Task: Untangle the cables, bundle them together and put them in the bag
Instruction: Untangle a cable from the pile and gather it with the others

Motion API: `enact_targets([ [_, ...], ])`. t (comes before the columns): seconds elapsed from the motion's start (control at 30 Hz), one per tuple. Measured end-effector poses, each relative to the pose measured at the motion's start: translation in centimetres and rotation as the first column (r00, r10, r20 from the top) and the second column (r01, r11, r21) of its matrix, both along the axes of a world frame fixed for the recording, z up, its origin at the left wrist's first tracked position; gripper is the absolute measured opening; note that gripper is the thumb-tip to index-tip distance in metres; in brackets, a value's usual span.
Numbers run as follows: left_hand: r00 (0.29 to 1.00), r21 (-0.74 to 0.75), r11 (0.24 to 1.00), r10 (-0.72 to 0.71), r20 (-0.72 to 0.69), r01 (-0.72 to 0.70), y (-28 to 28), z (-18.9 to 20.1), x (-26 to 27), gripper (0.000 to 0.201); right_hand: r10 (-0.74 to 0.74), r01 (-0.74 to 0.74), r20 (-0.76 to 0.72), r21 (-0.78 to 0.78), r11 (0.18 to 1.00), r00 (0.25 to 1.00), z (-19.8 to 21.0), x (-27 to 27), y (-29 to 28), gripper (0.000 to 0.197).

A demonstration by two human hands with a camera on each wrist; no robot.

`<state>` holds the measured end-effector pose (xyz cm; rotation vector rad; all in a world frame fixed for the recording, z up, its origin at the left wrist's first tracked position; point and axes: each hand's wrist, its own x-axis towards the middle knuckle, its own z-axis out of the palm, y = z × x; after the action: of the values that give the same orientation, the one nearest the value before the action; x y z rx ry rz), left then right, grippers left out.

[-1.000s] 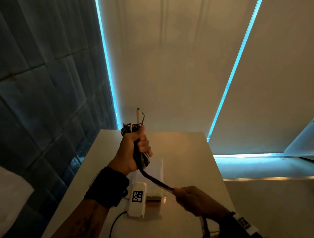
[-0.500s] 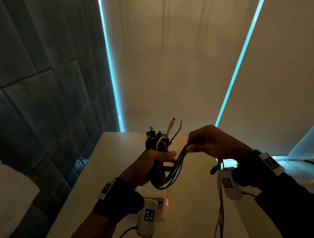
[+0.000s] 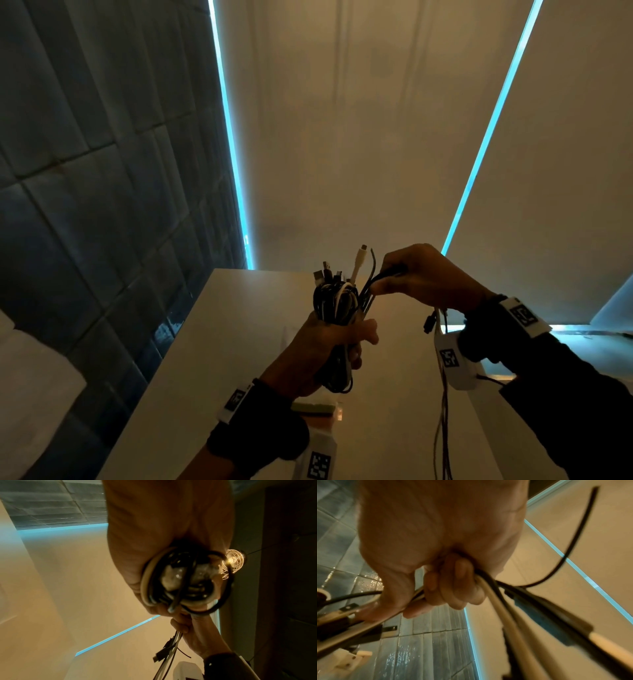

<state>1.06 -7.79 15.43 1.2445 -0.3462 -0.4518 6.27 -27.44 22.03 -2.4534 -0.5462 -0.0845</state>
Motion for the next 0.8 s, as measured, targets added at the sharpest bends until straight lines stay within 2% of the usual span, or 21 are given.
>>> enact_targets([
  [0.1, 1.0, -0.039, 0.999, -0.022, 0.02, 0.022, 0.2, -0.3, 0.1, 0.022, -0.016, 0.016, -0.037, -0.01, 1.0, 0.999, 0.0, 0.1, -0.6, 0.021],
  [0.2, 0.998, 0.001, 0.998, -0.056, 0.021, 0.056, 0.3, -0.4, 0.2, 0.026, -0.03, 0.029, -0.067, -0.013, 0.999, 0.997, 0.0, 0.4, -1.3, 0.019],
  [0.3, 0.993, 0.011, 0.995, -0.101, -0.068, 0.101, 0.5, -0.4, 0.4, 0.035, -0.018, 0.015, -0.092, -0.035, 0.999, 0.996, 0.1, 0.6, -1.5, 0.02],
  [0.47, 0.964, -0.033, 0.975, -0.224, -0.144, 0.221, 0.8, -0.9, 0.5, 0.035, 0.016, -0.02, -0.179, -0.017, 1.0, 0.984, 0.1, 0.9, -1.7, 0.021],
  [0.63, 0.97, -0.053, 0.974, -0.226, -0.088, 0.222, 1.4, -1.3, 0.2, 0.045, 0.01, 0.026, -0.447, 0.075, 0.997, 0.894, -0.6, 1.1, -3.2, 0.03],
  [0.73, 0.969, -0.121, 0.979, -0.185, -0.166, 0.166, 1.7, -1.7, 0.6, 0.048, 0.131, 0.0, -0.55, 0.232, 0.973, 0.825, -2.1, 1.0, -4.2, 0.041],
  [0.8, 0.95, -0.207, 0.967, -0.2, -0.24, 0.151, 1.7, -2.2, 0.8, 0.037, 0.246, 0.007, -0.59, 0.393, 0.919, 0.769, -3.2, 0.9, -4.8, 0.044],
])
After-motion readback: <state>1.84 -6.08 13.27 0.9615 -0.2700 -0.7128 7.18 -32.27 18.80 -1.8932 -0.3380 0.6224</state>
